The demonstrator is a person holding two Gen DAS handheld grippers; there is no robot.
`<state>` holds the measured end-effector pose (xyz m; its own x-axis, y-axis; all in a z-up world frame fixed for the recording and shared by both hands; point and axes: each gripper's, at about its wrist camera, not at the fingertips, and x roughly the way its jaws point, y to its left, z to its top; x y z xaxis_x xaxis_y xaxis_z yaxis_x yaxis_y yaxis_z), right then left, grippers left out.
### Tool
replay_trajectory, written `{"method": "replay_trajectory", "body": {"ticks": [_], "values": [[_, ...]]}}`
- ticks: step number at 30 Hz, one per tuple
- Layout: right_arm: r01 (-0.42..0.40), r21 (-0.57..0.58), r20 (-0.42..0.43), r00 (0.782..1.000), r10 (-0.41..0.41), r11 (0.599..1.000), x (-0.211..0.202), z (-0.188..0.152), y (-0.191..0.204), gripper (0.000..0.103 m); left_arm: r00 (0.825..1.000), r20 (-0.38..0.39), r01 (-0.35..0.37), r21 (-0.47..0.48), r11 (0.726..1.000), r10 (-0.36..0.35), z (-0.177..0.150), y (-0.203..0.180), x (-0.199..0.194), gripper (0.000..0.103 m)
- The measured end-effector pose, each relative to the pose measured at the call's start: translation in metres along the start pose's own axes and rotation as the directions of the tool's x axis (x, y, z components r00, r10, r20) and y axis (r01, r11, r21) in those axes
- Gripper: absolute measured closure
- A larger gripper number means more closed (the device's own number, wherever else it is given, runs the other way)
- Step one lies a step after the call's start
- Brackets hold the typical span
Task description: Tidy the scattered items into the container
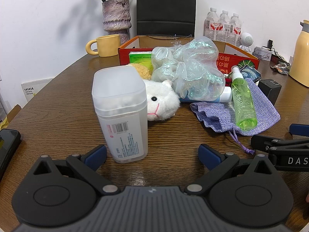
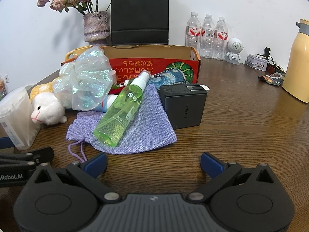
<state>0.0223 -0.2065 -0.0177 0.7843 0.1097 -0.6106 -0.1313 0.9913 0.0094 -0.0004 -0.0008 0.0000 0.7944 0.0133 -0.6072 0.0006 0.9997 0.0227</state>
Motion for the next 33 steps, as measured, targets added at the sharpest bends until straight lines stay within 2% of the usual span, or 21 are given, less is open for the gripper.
{"method": "replay_trajectory", "body": {"ticks": [20, 24, 25, 26, 29, 31, 33], "values": [[0.0, 0.0, 0.0, 1.0, 0.0, 1.0, 0.0, 0.0, 0.0, 0.0, 1.0, 0.0, 0.001, -0.001, 1.0, -0.001, 0.0, -0.001, 0.0, 0.0], [-0.008, 0.016, 0.008, 1.0, 0.008, 1.0, -0.002, 0.0, -0.002, 0.0, 1.0, 0.011, 0.022, 0.017, 1.0, -0.023, 0.001, 0.001, -0.004, 0.0], [-0.013, 0.035, 0.018, 1.0, 0.012, 0.999, -0.004, 0.001, -0.005, 0.0, 0.999, 0.023, 0.029, 0.024, 0.999, -0.03, 0.001, 0.002, -0.007, 0.0], [-0.018, 0.055, 0.027, 0.999, 0.016, 0.998, -0.007, 0.001, -0.007, 0.002, 0.996, 0.078, 0.034, 0.015, 0.999, -0.035, 0.003, 0.006, -0.015, 0.0], [-0.099, 0.128, 0.108, 0.99, 0.085, 0.987, -0.021, 0.012, -0.018, 0.005, 0.981, 0.194, 0.029, -0.032, 0.999, -0.022, 0.016, 0.019, -0.032, 0.0], [-0.152, 0.153, 0.161, 0.979, 0.128, 0.976, -0.027, 0.023, -0.022, 0.006, 0.974, 0.226, 0.01, -0.039, 0.999, -0.001, 0.022, 0.023, -0.027, 0.0], [-0.156, 0.133, 0.167, 0.977, 0.133, 0.979, -0.022, 0.035, -0.016, 0.011, 0.974, 0.224, -0.036, -0.011, 0.999, 0.038, 0.024, 0.02, -0.017, 0.0]]}}
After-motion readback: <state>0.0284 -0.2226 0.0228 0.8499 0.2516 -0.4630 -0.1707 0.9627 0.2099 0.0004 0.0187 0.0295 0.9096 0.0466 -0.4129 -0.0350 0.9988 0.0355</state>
